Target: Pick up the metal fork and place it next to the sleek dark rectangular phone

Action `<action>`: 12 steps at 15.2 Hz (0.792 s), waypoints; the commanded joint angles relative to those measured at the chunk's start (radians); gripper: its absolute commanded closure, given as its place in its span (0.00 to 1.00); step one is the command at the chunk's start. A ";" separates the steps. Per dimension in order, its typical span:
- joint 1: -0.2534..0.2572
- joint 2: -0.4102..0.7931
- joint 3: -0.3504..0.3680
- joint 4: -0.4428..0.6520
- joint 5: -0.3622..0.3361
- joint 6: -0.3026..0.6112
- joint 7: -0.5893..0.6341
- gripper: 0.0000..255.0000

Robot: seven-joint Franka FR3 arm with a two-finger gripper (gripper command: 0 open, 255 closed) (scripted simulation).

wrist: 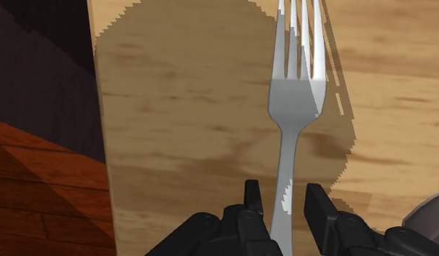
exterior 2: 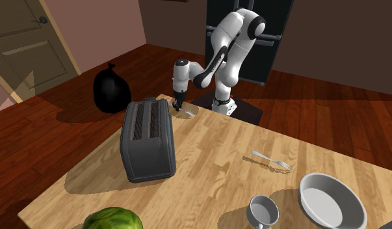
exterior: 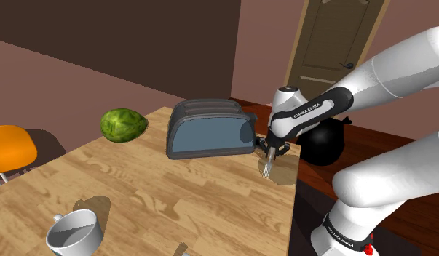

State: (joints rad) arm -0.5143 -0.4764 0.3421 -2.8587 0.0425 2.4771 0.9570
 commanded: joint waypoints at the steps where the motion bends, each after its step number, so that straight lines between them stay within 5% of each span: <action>1: 0.000 0.002 0.001 -0.001 0.000 0.003 0.001 1.00; 5: 0.000 0.002 0.001 -0.001 0.000 0.003 0.001 1.00; 6: 0.000 0.002 0.001 -0.001 0.000 0.003 0.001 0.00; 12: 0.011 -0.035 -0.007 0.011 0.009 -0.046 -0.006 0.00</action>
State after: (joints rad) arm -0.5095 -0.4940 0.3370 -2.8547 0.0466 2.4565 0.9519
